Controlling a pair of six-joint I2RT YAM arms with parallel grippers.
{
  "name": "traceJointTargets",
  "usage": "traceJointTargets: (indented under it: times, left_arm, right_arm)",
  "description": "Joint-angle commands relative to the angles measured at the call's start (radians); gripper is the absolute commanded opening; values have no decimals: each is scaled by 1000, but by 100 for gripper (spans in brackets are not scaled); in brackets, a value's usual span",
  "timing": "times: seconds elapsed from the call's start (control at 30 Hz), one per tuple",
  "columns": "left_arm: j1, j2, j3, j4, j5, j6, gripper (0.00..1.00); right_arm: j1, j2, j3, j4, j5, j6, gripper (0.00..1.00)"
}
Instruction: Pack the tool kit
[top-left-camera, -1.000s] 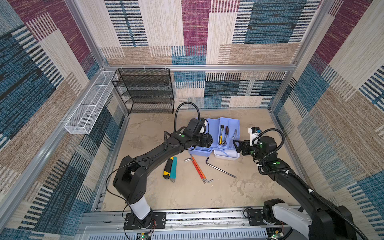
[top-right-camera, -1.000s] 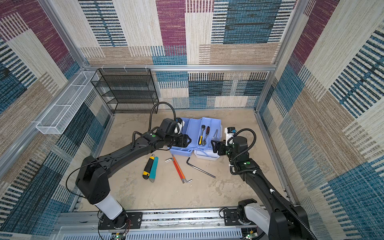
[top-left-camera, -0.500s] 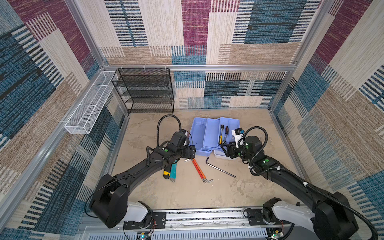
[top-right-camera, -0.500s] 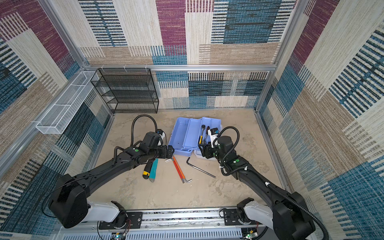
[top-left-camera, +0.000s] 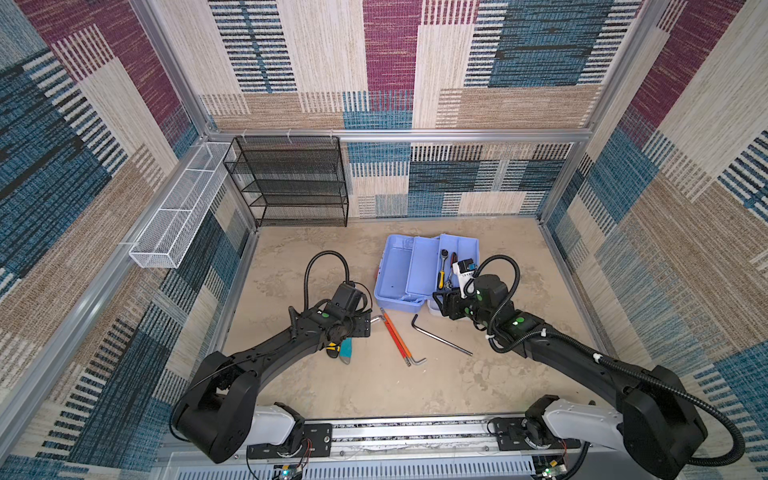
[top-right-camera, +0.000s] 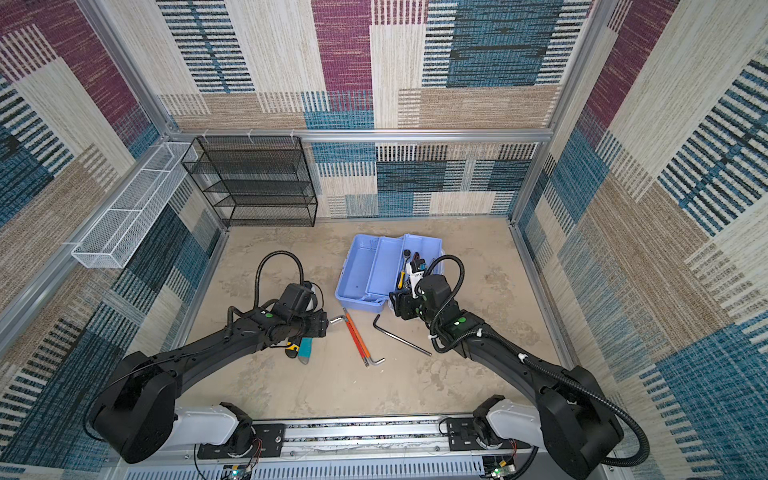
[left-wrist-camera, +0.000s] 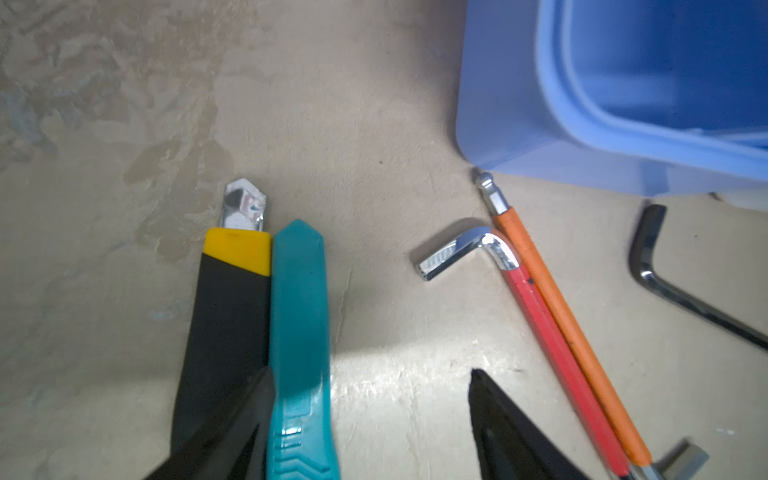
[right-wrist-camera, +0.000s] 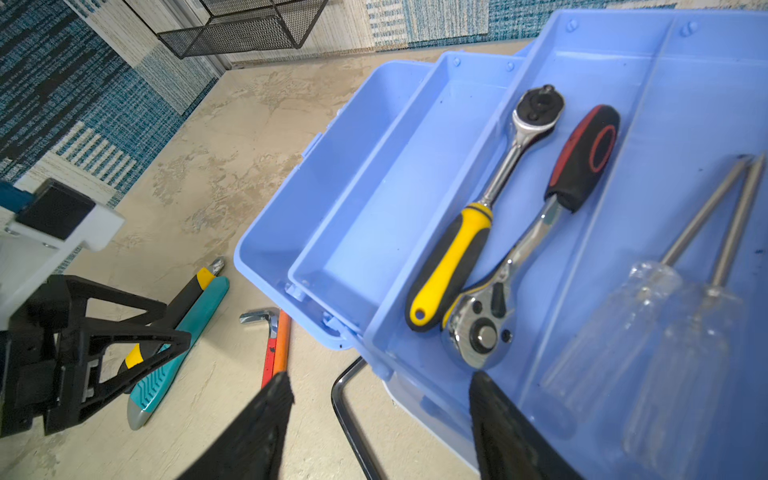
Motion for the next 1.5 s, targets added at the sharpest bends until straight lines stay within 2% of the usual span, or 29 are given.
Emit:
traceJointTargets:
  times: [0.0, 0.5, 0.9, 1.07, 1.47]
  left_arm:
    - [1, 11, -9, 1, -18, -23, 75]
    - [2, 73, -39, 13, -6, -41, 70]
    - [-1, 85, -78, 54, 109, -90, 55]
    - [-4, 74, -99, 54, 139, -118, 44]
    - [-51, 27, -163, 100, 203, -231, 44]
  right_arm:
    - [1, 2, 5, 25, 14, 13, 70]
    - [2, 1, 1, 20, 50, 9, 72]
    - [1, 9, -2, 17, 53, 27, 72]
    - [2, 13, -2, 23, 51, 32, 72]
    - [2, 39, 1, 32, 33, 48, 71]
